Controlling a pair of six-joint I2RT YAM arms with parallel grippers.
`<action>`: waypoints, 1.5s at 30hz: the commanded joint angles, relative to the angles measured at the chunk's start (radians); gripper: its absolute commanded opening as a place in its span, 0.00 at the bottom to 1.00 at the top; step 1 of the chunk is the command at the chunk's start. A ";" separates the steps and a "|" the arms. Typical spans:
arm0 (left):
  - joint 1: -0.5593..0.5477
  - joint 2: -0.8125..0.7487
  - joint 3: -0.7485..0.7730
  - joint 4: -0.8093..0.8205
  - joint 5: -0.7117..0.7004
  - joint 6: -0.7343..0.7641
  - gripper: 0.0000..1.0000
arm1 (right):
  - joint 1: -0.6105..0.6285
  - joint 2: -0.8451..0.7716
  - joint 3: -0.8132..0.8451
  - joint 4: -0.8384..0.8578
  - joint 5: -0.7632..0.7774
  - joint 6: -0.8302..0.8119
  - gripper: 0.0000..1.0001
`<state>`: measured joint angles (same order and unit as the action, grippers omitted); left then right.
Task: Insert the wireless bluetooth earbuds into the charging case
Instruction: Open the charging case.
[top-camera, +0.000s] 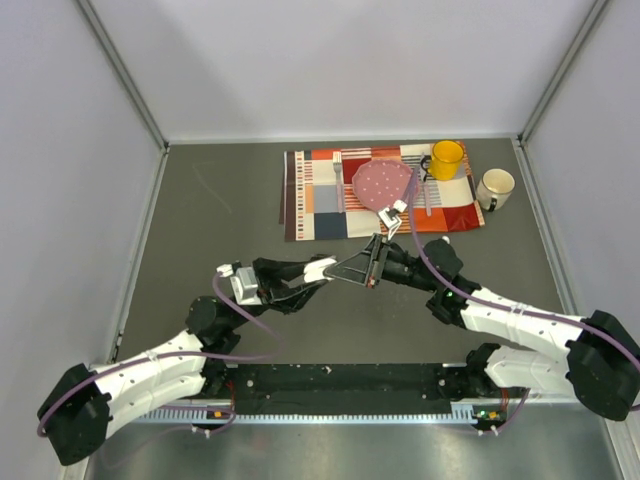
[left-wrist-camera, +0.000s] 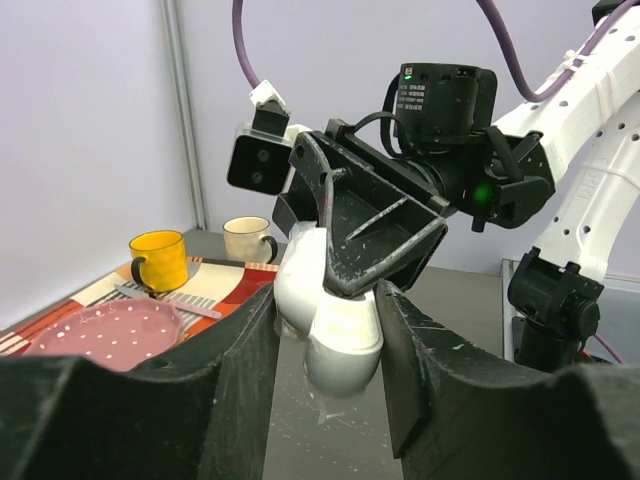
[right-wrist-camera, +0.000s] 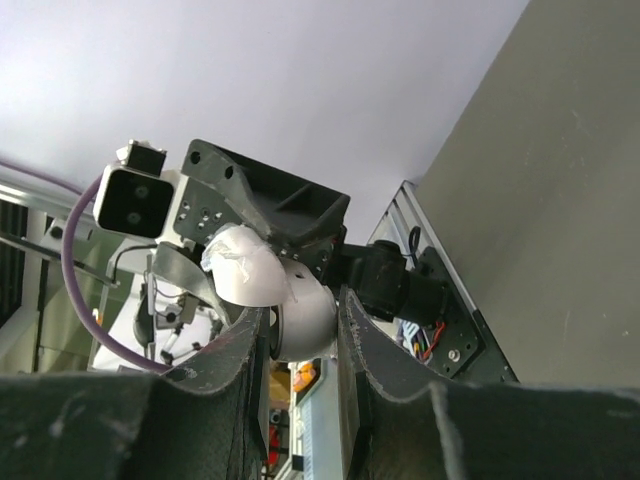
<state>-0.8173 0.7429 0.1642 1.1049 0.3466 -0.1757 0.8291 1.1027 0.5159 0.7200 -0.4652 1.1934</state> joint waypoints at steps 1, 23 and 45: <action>0.006 0.007 0.018 0.059 -0.020 -0.001 0.44 | 0.007 -0.018 0.026 -0.034 -0.001 -0.040 0.00; 0.006 -0.036 0.006 -0.025 -0.047 0.022 0.56 | 0.007 -0.041 0.047 0.007 0.000 -0.028 0.00; 0.006 -0.028 0.017 -0.073 -0.043 0.062 0.47 | 0.007 -0.038 0.039 0.048 -0.009 0.005 0.00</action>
<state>-0.8146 0.7151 0.1646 1.0161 0.3210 -0.1322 0.8291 1.0801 0.5182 0.6949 -0.4454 1.1835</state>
